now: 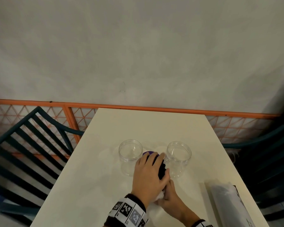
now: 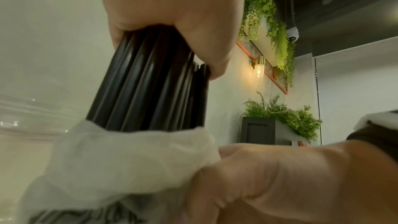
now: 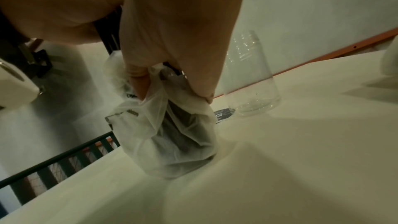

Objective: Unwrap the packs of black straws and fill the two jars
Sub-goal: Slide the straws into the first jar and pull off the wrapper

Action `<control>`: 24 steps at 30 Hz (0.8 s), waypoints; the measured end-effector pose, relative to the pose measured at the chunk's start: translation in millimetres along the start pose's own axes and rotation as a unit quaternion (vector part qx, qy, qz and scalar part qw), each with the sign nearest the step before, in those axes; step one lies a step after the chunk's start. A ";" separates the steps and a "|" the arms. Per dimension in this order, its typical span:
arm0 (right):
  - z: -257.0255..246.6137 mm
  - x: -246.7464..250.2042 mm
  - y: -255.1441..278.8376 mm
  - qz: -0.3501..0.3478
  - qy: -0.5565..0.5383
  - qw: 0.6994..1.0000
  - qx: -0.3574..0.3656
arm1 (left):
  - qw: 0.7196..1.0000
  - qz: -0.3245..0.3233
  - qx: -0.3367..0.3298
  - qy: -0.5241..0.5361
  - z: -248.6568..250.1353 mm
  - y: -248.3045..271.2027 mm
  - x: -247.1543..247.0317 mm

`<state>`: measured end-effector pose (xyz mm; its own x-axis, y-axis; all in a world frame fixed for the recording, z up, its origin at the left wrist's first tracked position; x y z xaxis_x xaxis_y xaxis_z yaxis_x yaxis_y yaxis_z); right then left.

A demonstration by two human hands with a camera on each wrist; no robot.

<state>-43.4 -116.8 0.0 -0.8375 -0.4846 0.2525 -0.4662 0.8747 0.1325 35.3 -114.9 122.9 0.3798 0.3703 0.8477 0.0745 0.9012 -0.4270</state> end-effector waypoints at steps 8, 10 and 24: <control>17.8 12.2 3.0 0.017 -0.038 0.999 -0.019 | 0.997 -0.066 -0.034 -0.006 -10.5 -3.5 -5.3; 20.5 12.0 3.6 0.033 -0.036 0.999 -0.014 | 0.997 -0.065 -0.022 0.019 -19.8 -0.1 -1.5; -146.1 61.0 -7.4 0.090 0.350 0.916 0.173 | 0.934 -0.073 0.114 0.330 -113.5 -9.3 46.7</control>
<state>-49.4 -151.9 154.4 -0.5775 -0.1038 0.8098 -0.5033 0.8262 -0.2530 157.1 -131.5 130.7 0.8728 0.0885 0.4800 -0.0002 0.9835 -0.1809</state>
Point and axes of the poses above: each hand's wrist, its own y-axis away from the middle knuckle, its own x-axis out of the back of the hand, z = x × y, the point moved 8 cm from there along -y, towards the middle knuckle, and after that the axes turned 4 degrees about -y, right-handed, at the moved point
